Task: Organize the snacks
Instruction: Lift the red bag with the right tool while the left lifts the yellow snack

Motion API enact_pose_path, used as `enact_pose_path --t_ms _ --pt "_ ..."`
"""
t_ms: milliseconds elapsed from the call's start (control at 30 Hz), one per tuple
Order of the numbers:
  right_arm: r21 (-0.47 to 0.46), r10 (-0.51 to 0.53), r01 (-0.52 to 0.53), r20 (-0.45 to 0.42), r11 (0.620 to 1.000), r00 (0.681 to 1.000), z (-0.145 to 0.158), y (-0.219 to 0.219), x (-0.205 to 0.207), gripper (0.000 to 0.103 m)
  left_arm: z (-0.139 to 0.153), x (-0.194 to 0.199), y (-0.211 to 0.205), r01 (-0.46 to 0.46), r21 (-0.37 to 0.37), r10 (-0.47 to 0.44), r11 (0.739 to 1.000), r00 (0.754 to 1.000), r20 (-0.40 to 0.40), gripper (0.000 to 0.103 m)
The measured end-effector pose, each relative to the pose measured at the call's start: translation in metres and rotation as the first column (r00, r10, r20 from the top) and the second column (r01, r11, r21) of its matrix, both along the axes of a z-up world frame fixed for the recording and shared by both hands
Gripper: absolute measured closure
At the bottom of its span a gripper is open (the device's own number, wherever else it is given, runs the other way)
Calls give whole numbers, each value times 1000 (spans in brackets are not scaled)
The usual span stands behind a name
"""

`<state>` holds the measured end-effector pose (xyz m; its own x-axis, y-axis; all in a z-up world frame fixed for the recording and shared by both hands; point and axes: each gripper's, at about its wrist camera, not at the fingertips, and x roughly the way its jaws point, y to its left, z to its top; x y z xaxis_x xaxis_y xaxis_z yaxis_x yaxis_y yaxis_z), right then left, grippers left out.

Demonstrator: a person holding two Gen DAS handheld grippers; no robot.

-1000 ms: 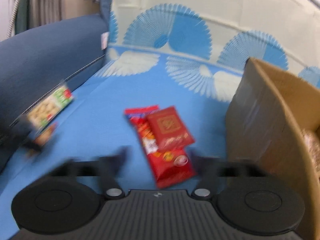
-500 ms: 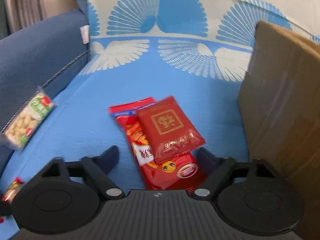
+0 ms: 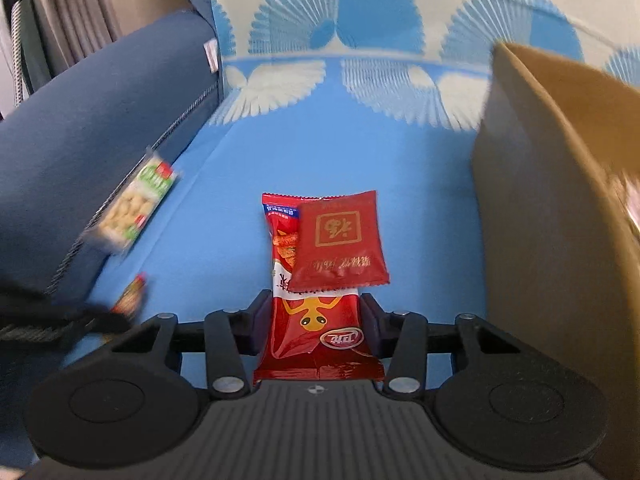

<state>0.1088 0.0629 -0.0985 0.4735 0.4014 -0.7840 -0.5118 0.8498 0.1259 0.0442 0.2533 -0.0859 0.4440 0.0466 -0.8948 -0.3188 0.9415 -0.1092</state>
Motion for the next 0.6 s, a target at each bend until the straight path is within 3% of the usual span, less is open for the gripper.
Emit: enact_pose_path --t_ms 133,267,433,600 --pt "-2 11 -11 -97 1000 995 14 -24 -29 55 -1 1 0 2 -26 -2 1000 1000 0 86" --pt "30 -23 29 -178 999 984 2 -41 -51 55 -4 3 -4 14 -31 -14 999 1000 -11 86" --pt "-69 65 -69 -57 995 996 -14 -24 -68 50 -9 5 -10 48 -15 -48 999 998 -30 85" --pt "-83 109 -109 3 991 994 -10 -21 -66 37 -13 7 -14 70 -1 -70 998 996 -49 83"
